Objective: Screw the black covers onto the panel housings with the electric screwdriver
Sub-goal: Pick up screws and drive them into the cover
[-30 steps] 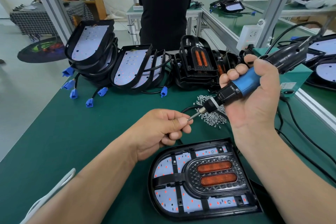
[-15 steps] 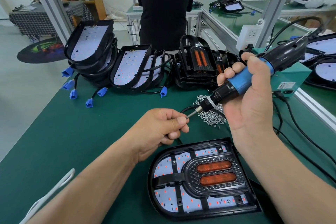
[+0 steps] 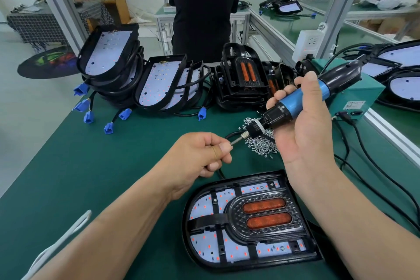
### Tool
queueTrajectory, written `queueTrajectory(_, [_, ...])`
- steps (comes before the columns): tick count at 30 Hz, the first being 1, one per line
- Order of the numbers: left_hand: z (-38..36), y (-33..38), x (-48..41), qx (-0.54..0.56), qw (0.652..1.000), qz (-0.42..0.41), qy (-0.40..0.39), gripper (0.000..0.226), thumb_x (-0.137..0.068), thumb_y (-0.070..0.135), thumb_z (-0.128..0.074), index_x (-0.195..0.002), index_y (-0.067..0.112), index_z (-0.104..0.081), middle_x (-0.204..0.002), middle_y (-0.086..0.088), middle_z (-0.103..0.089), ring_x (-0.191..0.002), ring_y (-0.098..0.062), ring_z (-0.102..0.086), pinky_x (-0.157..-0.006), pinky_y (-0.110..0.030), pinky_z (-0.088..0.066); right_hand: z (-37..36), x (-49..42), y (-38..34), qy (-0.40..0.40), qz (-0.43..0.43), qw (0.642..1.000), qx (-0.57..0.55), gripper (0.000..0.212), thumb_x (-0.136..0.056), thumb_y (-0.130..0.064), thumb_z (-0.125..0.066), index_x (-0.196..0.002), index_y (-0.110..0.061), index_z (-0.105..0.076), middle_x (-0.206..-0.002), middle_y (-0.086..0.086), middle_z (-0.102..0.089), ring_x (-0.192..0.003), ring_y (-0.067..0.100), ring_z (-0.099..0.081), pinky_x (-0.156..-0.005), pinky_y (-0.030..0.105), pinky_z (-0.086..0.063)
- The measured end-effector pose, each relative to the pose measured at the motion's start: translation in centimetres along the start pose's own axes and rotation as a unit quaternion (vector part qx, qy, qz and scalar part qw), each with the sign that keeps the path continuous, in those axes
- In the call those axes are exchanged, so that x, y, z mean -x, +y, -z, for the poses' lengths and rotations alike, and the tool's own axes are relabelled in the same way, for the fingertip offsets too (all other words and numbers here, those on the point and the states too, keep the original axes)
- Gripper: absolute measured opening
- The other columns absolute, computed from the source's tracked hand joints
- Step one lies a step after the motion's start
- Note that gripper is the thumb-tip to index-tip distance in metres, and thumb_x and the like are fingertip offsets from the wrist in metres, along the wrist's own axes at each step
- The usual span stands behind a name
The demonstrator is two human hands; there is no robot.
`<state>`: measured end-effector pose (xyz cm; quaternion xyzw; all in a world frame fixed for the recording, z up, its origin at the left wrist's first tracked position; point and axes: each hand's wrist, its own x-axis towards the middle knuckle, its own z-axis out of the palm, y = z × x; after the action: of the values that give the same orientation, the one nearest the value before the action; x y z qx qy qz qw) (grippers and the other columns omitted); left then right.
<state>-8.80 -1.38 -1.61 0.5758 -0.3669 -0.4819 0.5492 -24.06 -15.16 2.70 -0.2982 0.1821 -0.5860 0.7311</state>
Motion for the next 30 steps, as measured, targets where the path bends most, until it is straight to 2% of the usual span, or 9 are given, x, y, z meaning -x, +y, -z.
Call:
queueTrajectory(4, [-0.2,0.2,0.0,0.029,0.999,0.011,-0.01,0.01,-0.103,0.011,-0.066,-0.103,0.002,-0.07,-0.079,-0.005,-0.068,-0.055,-0.006,-0.042,-0.043,-0.014,-0.03,0.3,-0.3,0.0,0.023,-0.01,0.999,-0.02,0.028,-0.103,-0.036,-0.07,-0.111,-0.012,-0.057,-0.084,0.001,-0.059,-0.074,0.017,-0.06,-0.078,0.036,-0.055])
queueTrajectory(10, [0.4,0.4,0.2,0.02,0.999,0.042,-0.01,0.033,-0.107,0.03,-0.06,-0.109,0.0,-0.075,-0.08,-0.005,-0.063,-0.056,-0.008,-0.04,-0.045,-0.016,-0.028,0.7,-0.5,-0.4,0.022,-0.02,0.999,-0.045,0.029,-0.101,-0.037,-0.071,-0.111,-0.011,-0.06,-0.084,0.002,-0.061,-0.074,0.017,-0.062,-0.076,0.036,-0.056])
queueTrajectory(13, [0.8,0.5,0.5,-0.056,0.997,0.047,-0.024,0.029,-0.107,0.028,-0.061,-0.102,0.006,-0.078,-0.074,0.0,-0.059,-0.055,-0.009,-0.037,-0.045,-0.017,-0.027,0.7,-0.3,-1.0,0.015,-0.027,0.998,-0.063,0.029,-0.101,-0.035,-0.072,-0.111,-0.011,-0.059,-0.083,0.002,-0.061,-0.073,0.017,-0.061,-0.076,0.036,-0.056])
queueTrajectory(17, [1.0,1.2,1.1,-0.173,0.979,0.07,-0.083,0.038,-0.093,0.051,-0.066,-0.096,0.017,-0.083,-0.07,0.007,-0.053,-0.054,-0.008,-0.035,-0.048,-0.015,-0.03,1.0,0.0,-1.9,0.006,-0.032,0.996,-0.082,0.033,-0.101,-0.034,-0.072,-0.116,-0.01,-0.056,-0.084,0.002,-0.06,-0.071,0.016,-0.061,-0.076,0.035,-0.055])
queueTrajectory(20, [1.0,1.5,1.3,-0.227,0.964,0.078,-0.118,0.044,-0.087,0.058,-0.067,-0.094,0.017,-0.082,-0.069,0.009,-0.054,-0.06,-0.009,-0.041,-0.054,-0.018,-0.034,1.1,0.3,-2.4,-0.009,-0.039,0.996,-0.085,0.031,-0.102,-0.034,-0.069,-0.116,-0.009,-0.055,-0.085,0.001,-0.057,-0.07,0.015,-0.058,-0.074,0.033,-0.054])
queueTrajectory(23, [1.3,1.8,1.8,-0.257,0.951,0.065,-0.16,0.043,-0.091,0.054,-0.072,-0.074,0.014,-0.073,-0.067,0.009,-0.058,-0.061,-0.009,-0.049,-0.056,-0.017,-0.039,0.9,0.8,-2.4,-0.032,-0.052,0.995,-0.084,0.026,-0.105,-0.033,-0.064,-0.112,-0.01,-0.055,-0.083,0.0,-0.055,-0.068,0.013,-0.055,-0.07,0.03,-0.052])
queueTrajectory(24, [1.5,2.0,1.9,-0.266,0.946,0.064,-0.171,0.046,-0.09,0.055,-0.073,-0.074,0.012,-0.071,-0.067,0.006,-0.057,-0.061,-0.011,-0.049,-0.056,-0.017,-0.039,0.7,1.0,-2.3,-0.041,-0.059,0.994,-0.083,0.025,-0.105,-0.033,-0.063,-0.112,-0.01,-0.054,-0.083,0.0,-0.054,-0.068,0.013,-0.054,-0.07,0.029,-0.052])
queueTrajectory(27, [1.9,2.2,2.1,-0.316,0.928,0.051,-0.189,0.064,-0.085,0.063,-0.074,-0.089,-0.001,-0.07,-0.074,-0.009,-0.048,-0.07,-0.022,-0.041,-0.064,-0.031,-0.033,0.2,1.9,-2.1,-0.069,-0.079,0.991,-0.08,0.025,-0.105,-0.034,-0.061,-0.111,-0.011,-0.055,-0.082,-0.001,-0.053,-0.067,0.012,-0.053,-0.069,0.029,-0.05])
queueTrajectory(30, [1.6,2.1,2.3,-0.36,0.914,0.031,-0.183,0.064,-0.083,0.067,-0.072,-0.093,0.003,-0.073,-0.08,-0.004,-0.048,-0.077,-0.017,-0.041,-0.074,-0.038,-0.034,-0.4,3.0,-2.2,-0.091,-0.092,0.989,-0.075,0.024,-0.105,-0.036,-0.059,-0.107,-0.011,-0.057,-0.082,-0.002,-0.052,-0.067,0.011,-0.052,-0.068,0.028,-0.05])
